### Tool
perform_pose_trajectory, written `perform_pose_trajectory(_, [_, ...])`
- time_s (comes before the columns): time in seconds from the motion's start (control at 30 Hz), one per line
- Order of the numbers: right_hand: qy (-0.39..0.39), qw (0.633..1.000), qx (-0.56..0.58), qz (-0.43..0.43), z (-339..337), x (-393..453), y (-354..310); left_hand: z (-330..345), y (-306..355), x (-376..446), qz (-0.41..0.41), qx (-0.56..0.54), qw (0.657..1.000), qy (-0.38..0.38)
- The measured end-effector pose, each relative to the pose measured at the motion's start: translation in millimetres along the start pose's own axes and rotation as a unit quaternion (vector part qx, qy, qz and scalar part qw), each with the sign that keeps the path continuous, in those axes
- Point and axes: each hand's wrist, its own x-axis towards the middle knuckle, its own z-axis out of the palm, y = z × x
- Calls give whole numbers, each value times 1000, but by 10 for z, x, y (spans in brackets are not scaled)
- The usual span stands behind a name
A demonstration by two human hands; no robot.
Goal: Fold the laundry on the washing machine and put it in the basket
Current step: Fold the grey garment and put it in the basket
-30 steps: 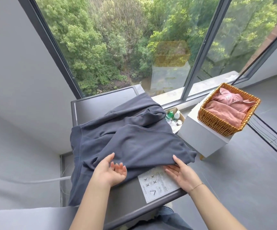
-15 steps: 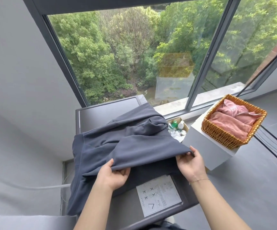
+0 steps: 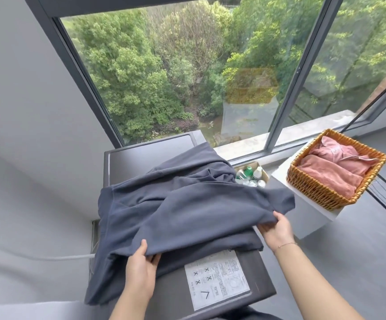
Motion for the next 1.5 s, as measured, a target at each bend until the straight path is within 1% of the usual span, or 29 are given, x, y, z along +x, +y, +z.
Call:
perform_pose_trajectory(0.07, [35, 998, -10, 60, -185, 63, 162, -114, -11, 77, 2, 17, 999, 42])
perform_pose_trajectory(0.17, [86, 993, -27, 77, -240, 120, 247, -201, 75, 142, 31, 31, 996, 78])
perform_pose_trajectory(0.23, [99, 994, -2, 38, -160, 115, 204, -220, 138, 144, 48, 41, 993, 97])
perform_pose_trajectory(0.3, [108, 992, 42, -45, -88, 91, 112, -220, 179, 83, 72, 38, 991, 110])
perform_pose_trajectory(0.37, [137, 982, 62, -112, -63, 75, 3, -231, 197, 43, 106, 80, 984, 118])
perform_pose_trajectory(0.43, [149, 981, 62, -109, -123, 117, -15, -259, 198, 33, 118, 148, 976, 112])
perform_pose_trajectory(0.5, [125, 990, 34, -53, -217, 178, 89, -341, 209, 78, 89, 206, 970, 91])
perform_pose_trajectory(0.57, [107, 994, -21, 12, -284, 218, 201, -422, 264, 102, 44, 267, 961, 55])
perform_pose_trajectory(0.63, [87, 993, -65, 35, -289, 168, 273, -500, 340, 98, 21, 332, 943, 16])
perform_pose_trajectory(0.67, [93, 991, -93, 29, -292, 148, 313, -546, 366, 84, 22, 359, 933, 3])
perform_pose_trajectory(0.7, [111, 986, -125, 14, -285, 95, 346, -602, 377, 61, 41, 378, 925, -1])
perform_pose_trajectory(0.77, [146, 968, -200, -48, -240, -77, 444, -764, 381, -32, 141, 425, 893, 29])
perform_pose_trajectory(0.8, [169, 944, -264, -101, -239, -157, 522, -871, 379, -81, 203, 453, 866, 58])
perform_pose_trajectory(0.83, [172, 911, -343, -153, -225, -241, 579, -970, 362, -118, 255, 479, 835, 89])
perform_pose_trajectory(0.87, [153, 876, -402, -217, -190, -360, 663, -1107, 358, -120, 287, 501, 809, 114])
perform_pose_trajectory(0.9, [108, 841, -445, -290, -134, -469, 723, -1230, 336, -86, 298, 522, 789, 130])
perform_pose_trajectory(0.97, [-21, 764, -515, -389, 31, -691, 906, -1463, 293, -2, 281, 556, 768, 148])
perform_pose_trajectory(1.03, [-109, 686, -576, -430, 130, -775, 1150, -1572, 246, 45, 292, 548, 772, 133])
perform_pose_trajectory(1.07, [-132, 658, -606, -427, 139, -783, 1288, -1568, 243, 45, 310, 529, 781, 118])
perform_pose_trajectory(1.1, [-139, 635, -641, -409, 119, -779, 1416, -1525, 252, 33, 326, 507, 791, 104])
perform_pose_trajectory(1.17, [-121, 563, -712, -402, 55, -755, 1619, -1414, 358, -10, 339, 451, 822, 77])
perform_pose_trajectory(1.2, [-112, 530, -734, -411, 20, -736, 1654, -1345, 430, -23, 346, 431, 831, 62])
perform_pose_trajectory(1.23, [-106, 506, -749, -414, -4, -730, 1653, -1294, 516, -42, 358, 426, 830, 45])
perform_pose_trajectory(1.27, [-97, 492, -757, -418, -22, -722, 1648, -1275, 621, -49, 375, 436, 818, 26])
perform_pose_trajectory(1.33, [-89, 488, -768, -405, -21, -738, 1607, -1229, 808, -48, 411, 487, 770, 3])
perform_pose_trajectory(1.4, [-80, 492, -769, -401, -28, -771, 1609, -1285, 885, 30, 408, 561, 720, 26])
perform_pose_trajectory(1.43, [-76, 491, -770, -401, -30, -793, 1611, -1325, 884, 92, 370, 611, 699, 42])
perform_pose_trajectory(1.47, [-76, 485, -772, -405, -48, -799, 1617, -1376, 850, 152, 305, 657, 687, 50])
perform_pose_trajectory(1.5, [-77, 485, -772, -404, -47, -810, 1617, -1397, 830, 184, 232, 683, 691, 44])
